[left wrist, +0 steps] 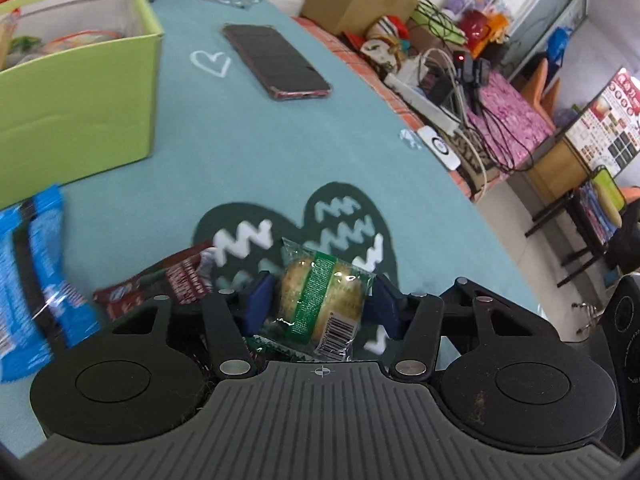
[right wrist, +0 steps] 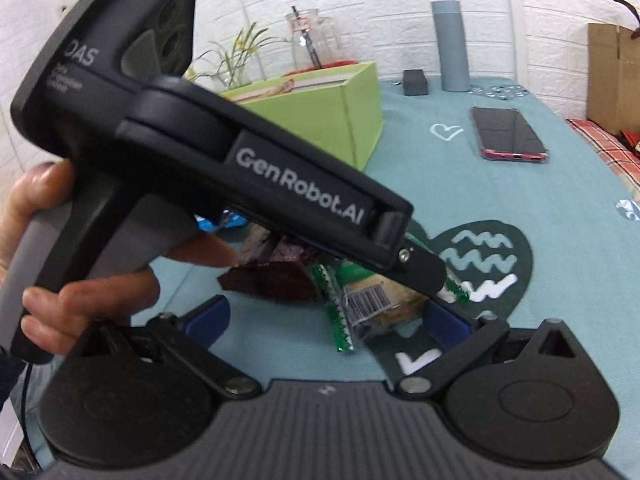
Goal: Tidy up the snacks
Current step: 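Carry the round cake into the green box and open the left gripper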
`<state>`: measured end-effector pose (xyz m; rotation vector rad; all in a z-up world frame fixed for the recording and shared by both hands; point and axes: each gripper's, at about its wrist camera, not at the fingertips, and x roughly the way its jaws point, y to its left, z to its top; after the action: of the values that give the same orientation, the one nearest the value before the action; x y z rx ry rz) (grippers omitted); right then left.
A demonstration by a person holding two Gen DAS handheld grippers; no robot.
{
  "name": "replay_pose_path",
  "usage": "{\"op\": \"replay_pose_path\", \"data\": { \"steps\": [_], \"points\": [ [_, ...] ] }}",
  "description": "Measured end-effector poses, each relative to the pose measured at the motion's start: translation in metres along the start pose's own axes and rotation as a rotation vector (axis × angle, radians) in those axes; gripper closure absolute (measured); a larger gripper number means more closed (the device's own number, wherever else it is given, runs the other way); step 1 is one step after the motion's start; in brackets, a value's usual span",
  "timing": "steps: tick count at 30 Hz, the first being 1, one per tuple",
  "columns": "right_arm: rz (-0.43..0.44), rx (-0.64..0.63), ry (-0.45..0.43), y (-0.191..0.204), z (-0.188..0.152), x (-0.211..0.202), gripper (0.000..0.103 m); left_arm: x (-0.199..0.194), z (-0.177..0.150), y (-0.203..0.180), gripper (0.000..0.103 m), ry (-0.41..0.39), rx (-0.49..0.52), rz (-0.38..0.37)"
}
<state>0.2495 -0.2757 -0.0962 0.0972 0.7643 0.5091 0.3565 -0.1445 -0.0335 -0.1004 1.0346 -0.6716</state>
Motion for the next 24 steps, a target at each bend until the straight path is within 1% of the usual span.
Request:
{"op": "replay_pose_path", "data": {
  "steps": [4, 6, 10, 13, 15, 16, 18, 19, 20, 21, 23, 24],
  "points": [
    [0.043, -0.082, 0.017, 0.036, -0.007, 0.002, 0.001, -0.029, -0.033, 0.012, 0.065, -0.039, -0.008, 0.042],
    [0.065, -0.116, 0.024, 0.054, -0.012, 0.002, 0.001, -0.046, -0.052, 0.02, 0.065, -0.06, -0.038, 0.057],
    [0.106, -0.167, 0.035, 0.09, -0.021, 0.001, 0.001, -0.079, -0.091, 0.034, 0.063, -0.086, -0.09, 0.06],
    [0.123, -0.151, 0.036, 0.103, -0.025, -0.003, 0.001, -0.097, -0.115, 0.038, 0.061, -0.108, -0.113, 0.046],
    [0.103, -0.13, 0.024, 0.111, -0.028, -0.005, 0.001, -0.102, -0.124, 0.039, 0.058, -0.121, -0.122, 0.029],
    [0.074, -0.112, 0.013, 0.114, -0.028, -0.006, 0.001, -0.103, -0.124, 0.039, 0.055, -0.129, -0.13, 0.025],
    [0.002, -0.083, -0.01, 0.122, -0.029, -0.009, 0.001, -0.103, -0.122, 0.04, 0.043, -0.15, -0.148, 0.033],
    [-0.028, -0.075, -0.022, 0.124, -0.029, -0.009, 0.001, -0.103, -0.12, 0.04, 0.031, -0.161, -0.15, 0.047],
    [-0.051, -0.065, -0.032, 0.124, -0.029, -0.009, 0.001, -0.101, -0.118, 0.039, 0.029, -0.169, -0.149, 0.065],
    [-0.066, -0.055, -0.037, 0.126, -0.029, -0.009, 0.001, -0.1, -0.116, 0.038, 0.029, -0.168, -0.145, 0.078],
    [-0.083, -0.041, -0.038, 0.123, -0.032, -0.011, 0.001, -0.096, -0.114, 0.037, 0.037, -0.157, -0.116, 0.08],
    [-0.08, -0.034, -0.028, 0.123, -0.032, -0.008, 0.002, -0.096, -0.115, 0.036, 0.037, -0.156, -0.098, 0.078]
  ]
}}
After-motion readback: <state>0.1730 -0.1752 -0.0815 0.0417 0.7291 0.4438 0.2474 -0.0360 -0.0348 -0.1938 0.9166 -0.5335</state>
